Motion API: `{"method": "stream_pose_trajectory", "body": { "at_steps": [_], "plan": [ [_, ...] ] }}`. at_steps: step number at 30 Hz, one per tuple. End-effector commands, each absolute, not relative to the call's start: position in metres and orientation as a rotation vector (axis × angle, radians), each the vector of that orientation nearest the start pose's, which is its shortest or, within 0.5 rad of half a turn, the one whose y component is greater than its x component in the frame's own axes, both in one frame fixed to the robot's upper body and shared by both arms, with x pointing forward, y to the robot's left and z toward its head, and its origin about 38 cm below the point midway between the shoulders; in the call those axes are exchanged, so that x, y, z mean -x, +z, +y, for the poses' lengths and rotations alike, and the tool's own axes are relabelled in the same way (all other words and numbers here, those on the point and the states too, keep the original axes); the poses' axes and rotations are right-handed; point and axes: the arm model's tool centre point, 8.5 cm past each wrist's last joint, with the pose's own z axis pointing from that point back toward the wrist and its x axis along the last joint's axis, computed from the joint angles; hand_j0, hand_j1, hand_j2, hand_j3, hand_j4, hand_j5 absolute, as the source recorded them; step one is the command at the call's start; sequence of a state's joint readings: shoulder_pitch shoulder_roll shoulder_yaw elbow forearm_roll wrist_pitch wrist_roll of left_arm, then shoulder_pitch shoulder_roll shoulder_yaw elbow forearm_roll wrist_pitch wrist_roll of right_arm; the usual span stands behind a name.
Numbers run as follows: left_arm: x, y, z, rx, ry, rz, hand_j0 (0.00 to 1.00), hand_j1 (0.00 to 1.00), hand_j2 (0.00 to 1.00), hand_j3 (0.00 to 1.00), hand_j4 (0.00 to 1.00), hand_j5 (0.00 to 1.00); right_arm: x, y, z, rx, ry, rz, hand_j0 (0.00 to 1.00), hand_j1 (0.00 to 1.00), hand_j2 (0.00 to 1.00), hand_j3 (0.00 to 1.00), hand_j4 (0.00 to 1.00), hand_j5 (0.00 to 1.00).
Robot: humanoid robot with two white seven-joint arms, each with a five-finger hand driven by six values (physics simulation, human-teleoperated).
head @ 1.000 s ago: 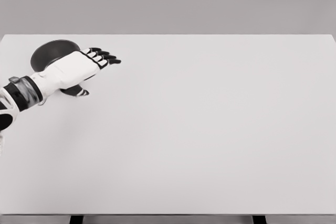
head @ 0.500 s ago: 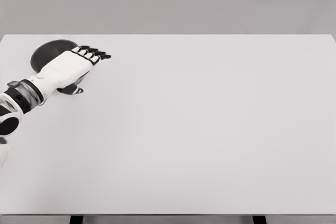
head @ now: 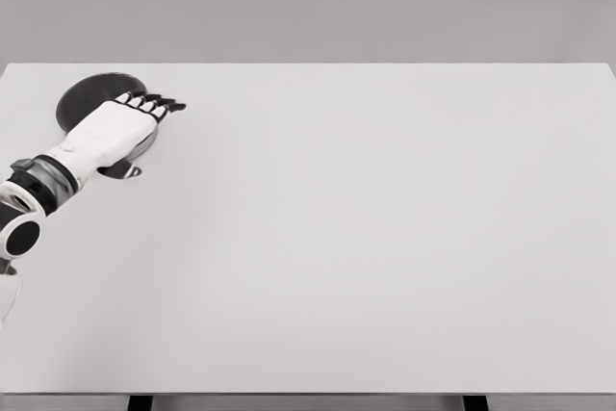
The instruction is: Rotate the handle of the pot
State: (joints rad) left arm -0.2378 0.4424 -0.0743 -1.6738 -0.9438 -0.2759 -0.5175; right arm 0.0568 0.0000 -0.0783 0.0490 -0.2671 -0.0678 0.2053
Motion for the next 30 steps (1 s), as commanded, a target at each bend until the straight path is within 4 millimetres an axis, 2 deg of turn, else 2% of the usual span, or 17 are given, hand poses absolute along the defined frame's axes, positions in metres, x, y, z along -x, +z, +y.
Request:
{"method": "stream_pose_trajectory", "body": {
  "at_steps": [1,13,30],
  "plan": [
    [-0.414,0.177,0.300,-0.869,-1.632,-1.301,1.00,1.00,1.00,1.00,1.00,1.00,0.042,-0.259,-0.256,-0.091,-0.346,-0.014,1.00,1.00,1.00,1.00,1.00,1.00],
    [-0.411,0.171,0.306,-0.868,-1.606,-1.285,1.00,1.00,1.00,1.00,1.00,1.00,0.042,-0.259,-0.256,-0.091,-0.346,-0.014,1.00,1.00,1.00,1.00,1.00,1.00],
    [-0.407,0.171,0.327,-0.897,-1.571,-1.246,1.00,1.00,1.00,1.00,1.00,1.00,0.042,-0.259,-0.256,-0.091,-0.346,-0.012,1.00,1.00,1.00,1.00,1.00,1.00]
  ]
}}
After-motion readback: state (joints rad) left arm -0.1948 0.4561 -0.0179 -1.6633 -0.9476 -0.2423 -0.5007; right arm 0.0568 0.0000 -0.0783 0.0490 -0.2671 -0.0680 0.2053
